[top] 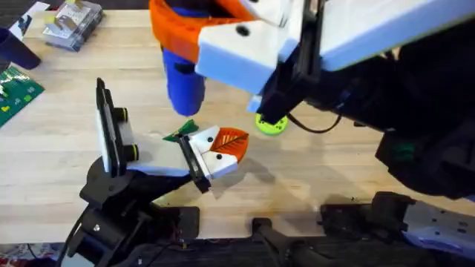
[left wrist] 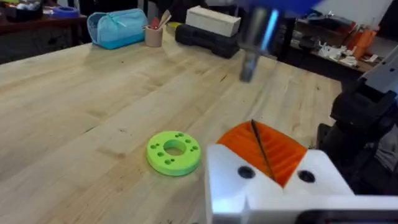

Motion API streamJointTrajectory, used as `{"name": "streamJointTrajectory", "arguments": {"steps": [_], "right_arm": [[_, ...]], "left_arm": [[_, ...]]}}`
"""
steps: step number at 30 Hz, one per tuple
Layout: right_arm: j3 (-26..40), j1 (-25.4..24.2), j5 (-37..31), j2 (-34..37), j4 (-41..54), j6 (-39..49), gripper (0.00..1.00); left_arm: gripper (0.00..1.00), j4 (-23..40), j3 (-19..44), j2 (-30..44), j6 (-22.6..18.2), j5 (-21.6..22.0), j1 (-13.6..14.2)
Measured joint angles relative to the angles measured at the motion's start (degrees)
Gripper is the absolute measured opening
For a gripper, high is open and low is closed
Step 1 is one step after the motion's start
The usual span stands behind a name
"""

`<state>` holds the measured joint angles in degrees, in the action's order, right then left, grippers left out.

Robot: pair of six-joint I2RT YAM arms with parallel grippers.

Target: Pick up the gripper from the table and insert it into the empty holder that is missing its gripper. Then pick up a screw, insert it into the mounting hole, and use the screwdriver to tighten it. Finally, clean up the table by picking up the vegetable and placing it into the bucket.

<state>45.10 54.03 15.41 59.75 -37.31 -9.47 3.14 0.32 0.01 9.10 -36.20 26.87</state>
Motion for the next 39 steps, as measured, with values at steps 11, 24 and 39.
{"name": "streamJointTrajectory", "arguments": {"steps": [11, 24, 39], "right_arm": [[0.1, -9.7, 1.8, -0.1, 13.1, 9.6, 0.025], [0.2, -30.8, -10.2, 9.3, 35.5, 47.8, 0.025], [0.2, -32.1, -18.0, 27.7, 41.4, 77.4, 0.025]], "left_arm": [[0.019, 0.0, 0.0, 0.0, -0.1, 0.0, 0.0], [0.019, 0.0, 0.0, 0.0, -0.1, 0.0, 0.0], [0.019, 0.0, 0.0, 0.0, -0.1, 0.0, 0.0]]}}
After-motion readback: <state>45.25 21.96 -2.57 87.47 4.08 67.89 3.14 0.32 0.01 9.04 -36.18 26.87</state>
